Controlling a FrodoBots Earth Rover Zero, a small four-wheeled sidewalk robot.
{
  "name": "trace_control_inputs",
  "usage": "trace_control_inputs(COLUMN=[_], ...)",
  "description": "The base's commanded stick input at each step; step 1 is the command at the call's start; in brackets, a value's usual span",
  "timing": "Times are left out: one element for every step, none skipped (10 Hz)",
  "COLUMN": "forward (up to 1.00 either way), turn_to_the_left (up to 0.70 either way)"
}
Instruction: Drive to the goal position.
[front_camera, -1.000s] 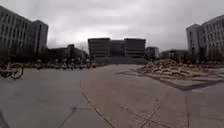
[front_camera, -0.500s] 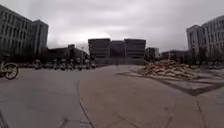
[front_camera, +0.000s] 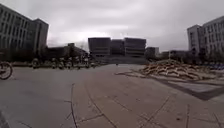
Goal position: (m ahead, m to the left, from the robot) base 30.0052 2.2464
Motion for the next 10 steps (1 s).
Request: trace_control_inputs(forward=[0.70, 0.70, 0.70, 0.70, 0.70, 0.70, 0.70, 0.70, 0.70, 0.70], turn_to_the_left=[0.00, 0.00, 0.00, 0.00, 0.00, 0.00, 0.00, 0.00, 0.00, 0.00])
